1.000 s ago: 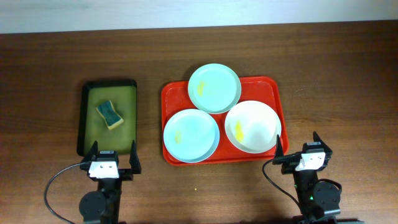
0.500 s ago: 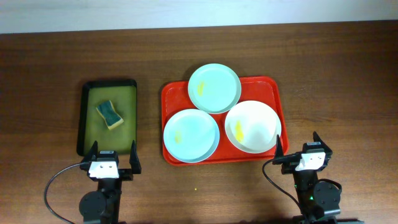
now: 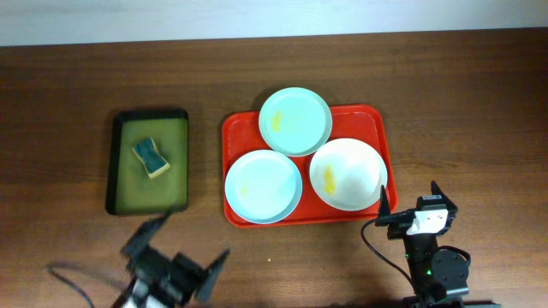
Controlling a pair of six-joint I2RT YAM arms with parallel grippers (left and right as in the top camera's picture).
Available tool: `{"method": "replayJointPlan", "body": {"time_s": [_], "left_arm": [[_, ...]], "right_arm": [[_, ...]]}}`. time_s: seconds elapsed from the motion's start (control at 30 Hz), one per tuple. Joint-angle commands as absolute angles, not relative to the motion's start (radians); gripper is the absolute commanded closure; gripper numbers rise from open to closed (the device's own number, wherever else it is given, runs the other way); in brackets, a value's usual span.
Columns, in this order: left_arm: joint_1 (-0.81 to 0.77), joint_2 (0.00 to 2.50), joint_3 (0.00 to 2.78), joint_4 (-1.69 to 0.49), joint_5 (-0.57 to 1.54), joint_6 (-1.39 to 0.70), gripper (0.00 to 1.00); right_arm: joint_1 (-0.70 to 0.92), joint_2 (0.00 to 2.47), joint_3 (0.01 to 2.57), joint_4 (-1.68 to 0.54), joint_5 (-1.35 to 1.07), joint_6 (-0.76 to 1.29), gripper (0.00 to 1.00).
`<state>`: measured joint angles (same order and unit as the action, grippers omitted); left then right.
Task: Clean dirty plates on tray and stack at the side
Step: 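Reach the left gripper down and grasp the green-yellow sponge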
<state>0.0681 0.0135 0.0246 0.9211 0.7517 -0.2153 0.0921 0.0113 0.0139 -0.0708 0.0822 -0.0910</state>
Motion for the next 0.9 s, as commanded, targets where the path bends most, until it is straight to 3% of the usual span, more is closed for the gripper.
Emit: {"method": "replayJointPlan", "body": {"time_s": [0.0, 0.13, 0.27, 0.37, 0.53, 0.7, 0.87], "left_arm": [[0.065, 0.014, 0.119, 0.871, 0.651, -0.265, 0.01], [0.066, 0.105, 0.372, 0.434, 0.635, -0.151, 0.01], [0.066, 0.383, 0.743, -0.199, 0.655, 0.076, 0.01], [0.066, 0.610, 0.965, -0.500, 0.741, 0.133, 0.01], [0.066, 0.839, 1.118, -0.664, 0.688, 0.132, 0.01], [0.068, 1.096, 1.222, -0.874, 0.252, 0.057, 0.01], [0.075, 1.318, 1.254, -0.922, 0.008, 0.056, 0.01]], "right_arm": [[0.084, 0.009, 0.006, -0.074, 0.091, -0.100, 0.02], [0.084, 0.009, 0.006, -0.074, 0.091, -0.100, 0.01], [0.084, 0.009, 0.006, -0.074, 0.091, -0.100, 0.01], [0.084, 0.011, 0.006, -0.074, 0.091, -0.101, 0.01], [0.084, 0.013, 0.006, -0.074, 0.091, -0.100, 0.01], [0.084, 0.013, 0.006, -0.074, 0.091, -0.100, 0.01], [0.084, 0.013, 0.006, -0.074, 0.091, -0.100, 0.02]]}}
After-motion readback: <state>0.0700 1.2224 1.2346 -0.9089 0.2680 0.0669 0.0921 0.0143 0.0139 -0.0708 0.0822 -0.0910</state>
